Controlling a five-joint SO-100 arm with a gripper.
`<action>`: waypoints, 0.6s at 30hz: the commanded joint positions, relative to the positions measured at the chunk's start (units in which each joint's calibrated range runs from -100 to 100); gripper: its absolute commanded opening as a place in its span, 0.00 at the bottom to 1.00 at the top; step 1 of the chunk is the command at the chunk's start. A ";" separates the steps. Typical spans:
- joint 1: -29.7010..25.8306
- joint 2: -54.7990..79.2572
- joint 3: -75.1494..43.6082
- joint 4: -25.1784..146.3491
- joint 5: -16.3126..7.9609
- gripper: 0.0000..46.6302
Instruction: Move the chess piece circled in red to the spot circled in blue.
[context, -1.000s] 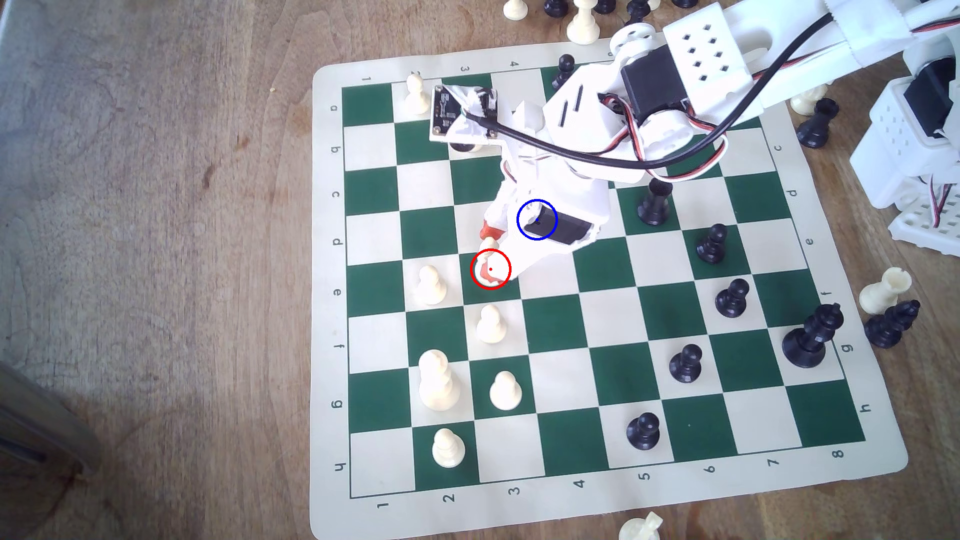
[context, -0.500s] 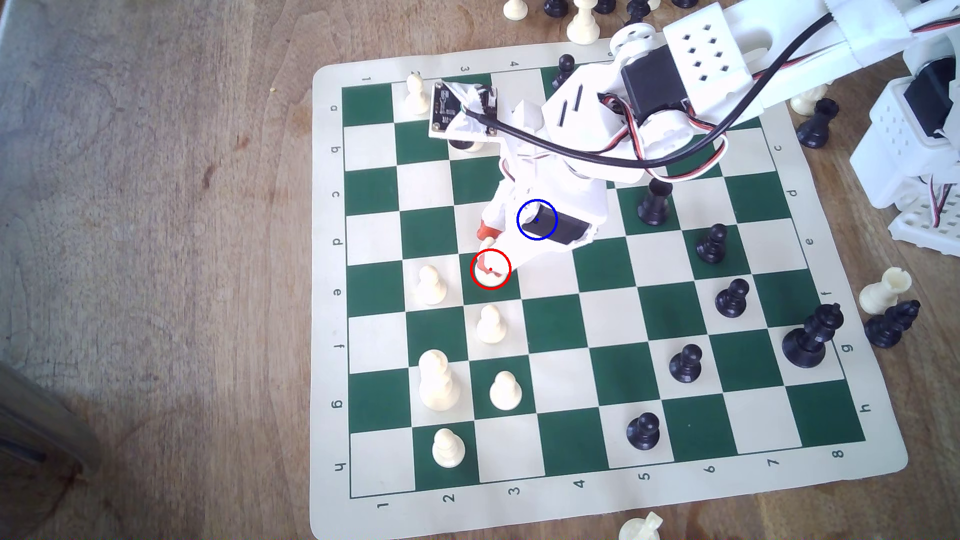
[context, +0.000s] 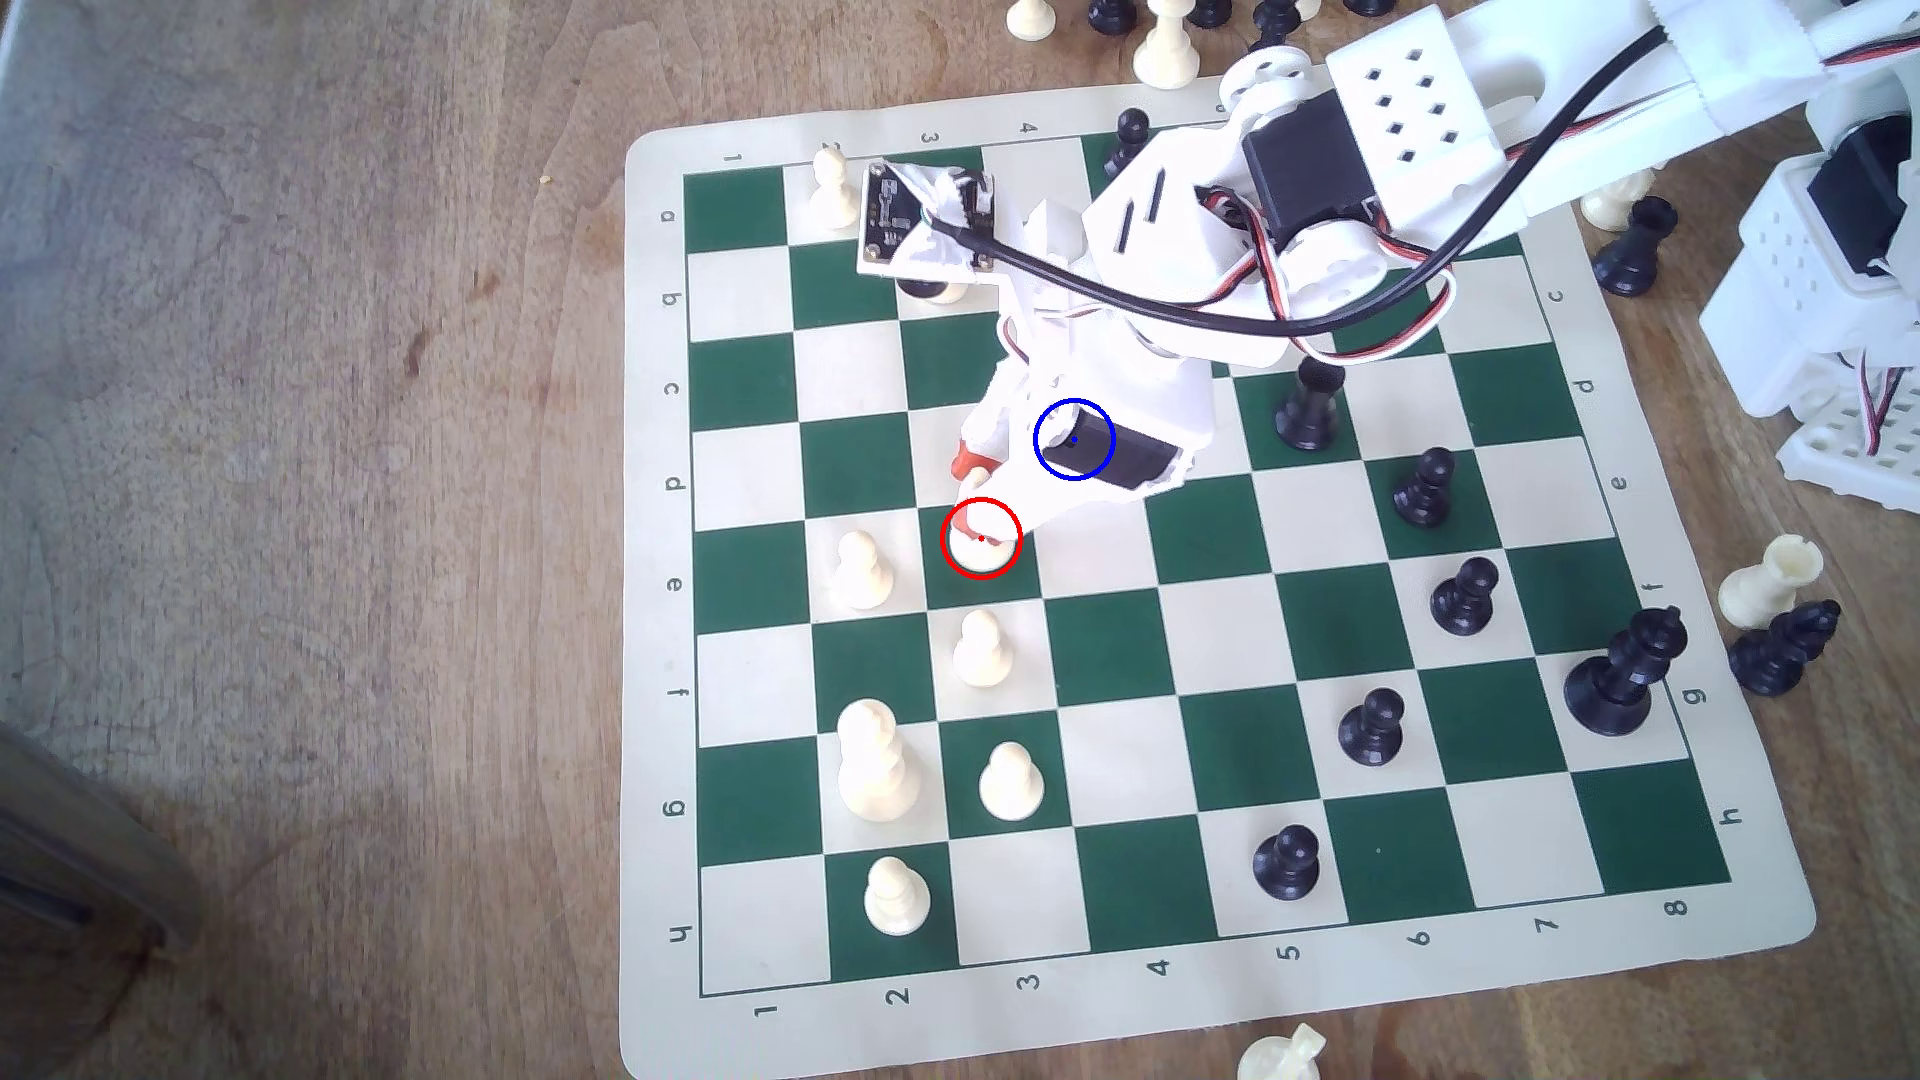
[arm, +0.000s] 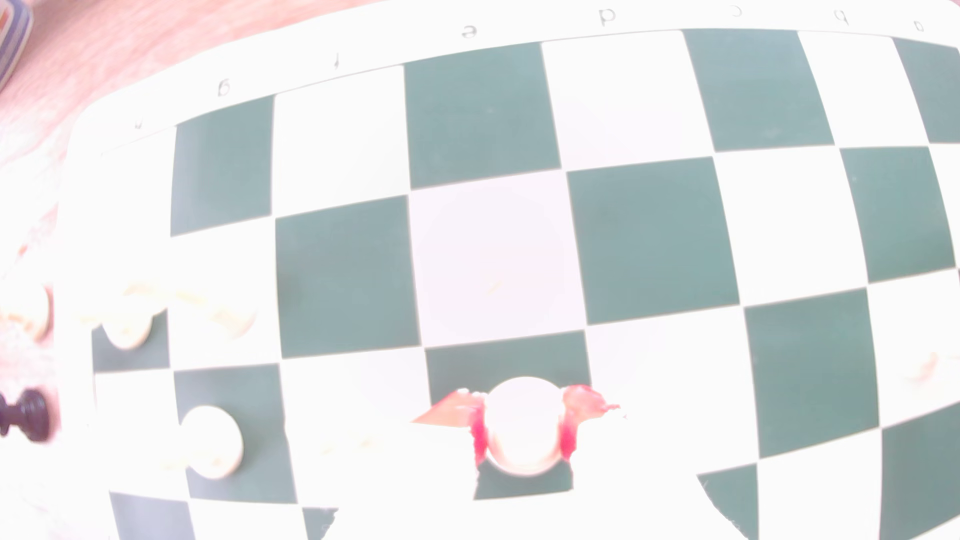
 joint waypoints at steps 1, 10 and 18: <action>-0.47 -1.53 -4.16 0.91 -0.05 0.08; 0.32 -4.92 -15.49 10.57 -0.34 0.05; 6.26 -6.79 -11.05 11.31 2.34 0.00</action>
